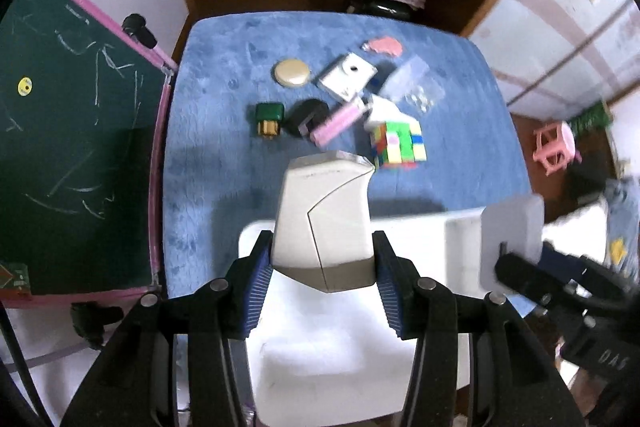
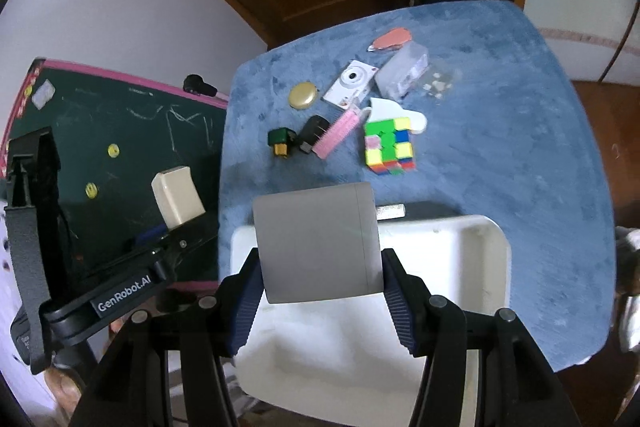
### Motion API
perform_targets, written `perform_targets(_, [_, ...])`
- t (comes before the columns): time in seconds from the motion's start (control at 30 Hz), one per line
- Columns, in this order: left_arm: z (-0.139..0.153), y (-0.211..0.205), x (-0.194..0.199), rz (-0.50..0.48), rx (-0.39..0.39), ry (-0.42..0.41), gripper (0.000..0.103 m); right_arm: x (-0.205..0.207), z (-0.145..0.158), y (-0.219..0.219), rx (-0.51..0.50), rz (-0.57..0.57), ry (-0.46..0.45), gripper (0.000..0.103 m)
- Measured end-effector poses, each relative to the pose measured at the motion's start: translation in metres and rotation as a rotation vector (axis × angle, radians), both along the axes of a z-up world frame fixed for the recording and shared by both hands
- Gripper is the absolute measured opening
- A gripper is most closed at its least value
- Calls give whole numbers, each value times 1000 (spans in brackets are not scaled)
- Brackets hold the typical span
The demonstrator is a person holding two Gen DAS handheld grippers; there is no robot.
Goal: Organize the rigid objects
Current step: 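Carry the beige block and white cube into the white tray and release both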
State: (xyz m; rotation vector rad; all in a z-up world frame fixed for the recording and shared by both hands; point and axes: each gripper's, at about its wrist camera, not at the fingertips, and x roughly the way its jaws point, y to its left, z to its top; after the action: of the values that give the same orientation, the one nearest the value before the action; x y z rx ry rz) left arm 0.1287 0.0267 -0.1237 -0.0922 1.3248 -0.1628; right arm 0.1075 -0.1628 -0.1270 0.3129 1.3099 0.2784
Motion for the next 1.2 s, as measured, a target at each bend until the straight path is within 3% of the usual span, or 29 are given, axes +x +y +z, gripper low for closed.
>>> perform_targets(0.13, [-23, -9, -19, -57, 35, 6, 52, -26, -11, -5, -58, 5, -21, 57])
perform_targets(0.3, [-64, -20, -33, -103, 97, 12, 52, -47, -52, -10, -118, -14, 14, 57])
perform_targets(0.63, [-153, -33, -29, -124, 153, 72, 52, -45, -138, -5, -297, -20, 53, 55])
perform_targets(0.73, [-161, -39, -28, -143, 168, 45, 52, -39, -154, -8, -312, -41, 43, 55])
perform_targets(0.93, [-174, -46, -25, -169, 166, 26, 52, -33, -161, -14, -345, -76, -82, 55])
perform_targets(1.13, [-181, -38, -21, -135, 56, 75, 55, -32, -163, -11, -352, -14, -111, 58])
perform_targets(1.2, [-182, -36, -21, -142, 47, 80, 55, -33, -161, -10, -337, -3, -113, 64])
